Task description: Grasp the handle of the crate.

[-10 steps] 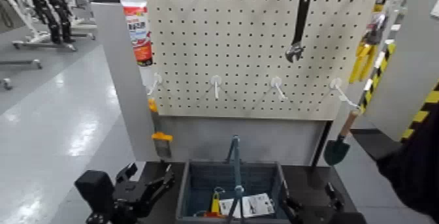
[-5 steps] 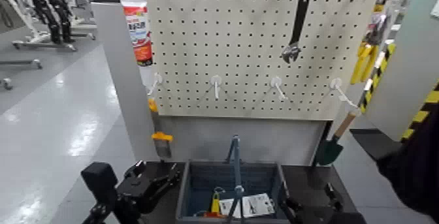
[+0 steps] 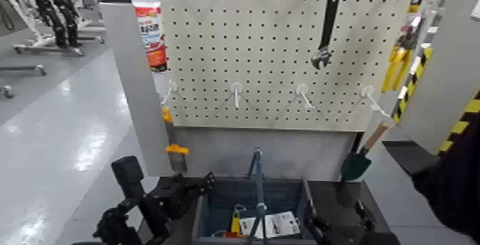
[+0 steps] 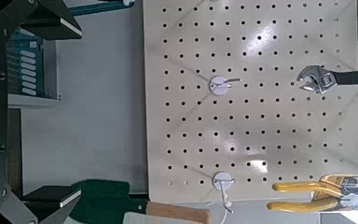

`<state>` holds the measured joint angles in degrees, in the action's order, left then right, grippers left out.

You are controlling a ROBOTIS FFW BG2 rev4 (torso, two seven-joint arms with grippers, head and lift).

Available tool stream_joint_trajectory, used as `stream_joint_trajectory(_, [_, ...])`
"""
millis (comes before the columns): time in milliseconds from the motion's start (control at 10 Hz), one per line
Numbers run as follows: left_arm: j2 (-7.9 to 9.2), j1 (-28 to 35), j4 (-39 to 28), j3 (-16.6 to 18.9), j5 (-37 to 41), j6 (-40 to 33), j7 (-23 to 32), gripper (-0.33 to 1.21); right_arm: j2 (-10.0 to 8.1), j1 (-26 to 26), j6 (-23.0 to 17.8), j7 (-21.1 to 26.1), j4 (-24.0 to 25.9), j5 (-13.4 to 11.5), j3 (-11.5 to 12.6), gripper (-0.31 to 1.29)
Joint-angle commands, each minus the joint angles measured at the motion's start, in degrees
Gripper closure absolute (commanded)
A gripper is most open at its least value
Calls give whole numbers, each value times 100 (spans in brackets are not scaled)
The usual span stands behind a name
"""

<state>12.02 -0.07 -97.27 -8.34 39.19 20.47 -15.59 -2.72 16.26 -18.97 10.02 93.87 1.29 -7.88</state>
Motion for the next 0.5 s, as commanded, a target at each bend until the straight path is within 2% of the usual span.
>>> stream_joint_trajectory(100, [186, -529, 261, -299, 687, 651, -120, 11, 0, -9, 16, 0, 0, 3, -12, 13])
stream_joint_trajectory(500, [301, -1364, 1140, -625, 1961, 1653, -665, 11, 8, -17, 7, 0, -17, 3, -29, 13])
